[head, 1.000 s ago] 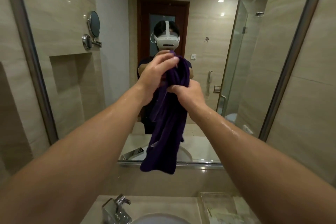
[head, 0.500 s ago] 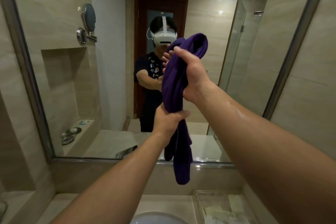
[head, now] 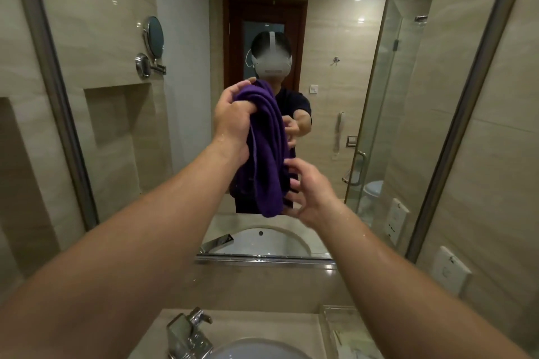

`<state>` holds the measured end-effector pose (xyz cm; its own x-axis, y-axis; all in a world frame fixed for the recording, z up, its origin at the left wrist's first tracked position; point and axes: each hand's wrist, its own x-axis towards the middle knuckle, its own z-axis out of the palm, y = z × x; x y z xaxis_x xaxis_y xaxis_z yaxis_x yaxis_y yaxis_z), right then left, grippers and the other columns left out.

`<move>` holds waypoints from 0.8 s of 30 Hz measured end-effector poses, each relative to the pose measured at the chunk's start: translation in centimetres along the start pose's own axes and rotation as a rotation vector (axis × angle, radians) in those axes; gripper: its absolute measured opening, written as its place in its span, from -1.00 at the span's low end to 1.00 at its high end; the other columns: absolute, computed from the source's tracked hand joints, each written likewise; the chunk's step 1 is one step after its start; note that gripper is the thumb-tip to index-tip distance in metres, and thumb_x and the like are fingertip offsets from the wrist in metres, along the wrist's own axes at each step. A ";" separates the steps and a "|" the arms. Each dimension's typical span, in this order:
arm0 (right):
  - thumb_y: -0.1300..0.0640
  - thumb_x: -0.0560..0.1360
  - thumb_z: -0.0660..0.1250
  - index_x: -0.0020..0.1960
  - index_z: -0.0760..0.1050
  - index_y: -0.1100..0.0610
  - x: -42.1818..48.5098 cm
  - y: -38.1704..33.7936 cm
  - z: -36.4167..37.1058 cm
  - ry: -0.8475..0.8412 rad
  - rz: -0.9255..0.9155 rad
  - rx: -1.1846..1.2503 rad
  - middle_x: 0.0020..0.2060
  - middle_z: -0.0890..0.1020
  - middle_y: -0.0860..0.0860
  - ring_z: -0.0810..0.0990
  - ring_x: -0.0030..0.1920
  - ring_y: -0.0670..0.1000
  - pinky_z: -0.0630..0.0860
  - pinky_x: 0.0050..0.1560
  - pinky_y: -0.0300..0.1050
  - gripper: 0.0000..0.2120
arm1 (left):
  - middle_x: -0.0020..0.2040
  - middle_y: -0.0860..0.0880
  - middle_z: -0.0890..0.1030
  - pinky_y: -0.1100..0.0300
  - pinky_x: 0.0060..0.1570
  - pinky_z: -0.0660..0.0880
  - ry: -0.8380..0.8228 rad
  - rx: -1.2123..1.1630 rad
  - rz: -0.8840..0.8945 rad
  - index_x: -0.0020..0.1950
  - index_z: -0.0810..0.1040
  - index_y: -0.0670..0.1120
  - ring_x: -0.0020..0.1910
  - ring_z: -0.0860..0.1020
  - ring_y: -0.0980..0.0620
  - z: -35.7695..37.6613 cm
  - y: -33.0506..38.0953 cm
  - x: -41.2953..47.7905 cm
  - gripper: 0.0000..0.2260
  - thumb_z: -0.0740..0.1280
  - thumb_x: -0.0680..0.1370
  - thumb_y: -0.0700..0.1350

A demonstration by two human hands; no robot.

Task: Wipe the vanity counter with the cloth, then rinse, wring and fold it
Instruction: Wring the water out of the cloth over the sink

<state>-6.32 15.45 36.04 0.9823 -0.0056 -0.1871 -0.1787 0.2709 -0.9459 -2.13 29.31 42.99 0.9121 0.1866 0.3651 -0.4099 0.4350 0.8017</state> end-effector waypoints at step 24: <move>0.12 0.41 0.51 0.28 0.56 -0.13 -0.8 -4.2 0.5 -0.375 -0.740 -0.955 0.14 0.56 -0.10 0.58 0.07 -0.09 0.54 0.07 -0.17 -0.54 | 0.46 -0.31 0.40 -0.26 0.15 0.54 -0.533 -0.613 -0.900 0.57 0.27 -0.10 0.29 0.49 -0.40 -10.5 -9.1 -8.2 -0.14 0.21 0.46 0.46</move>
<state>-6.34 14.74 40.33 0.7918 0.4569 0.4053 0.6034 -0.4823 -0.6351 -5.74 33.10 27.74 0.6909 -0.7207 0.0570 0.5729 0.5940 0.5648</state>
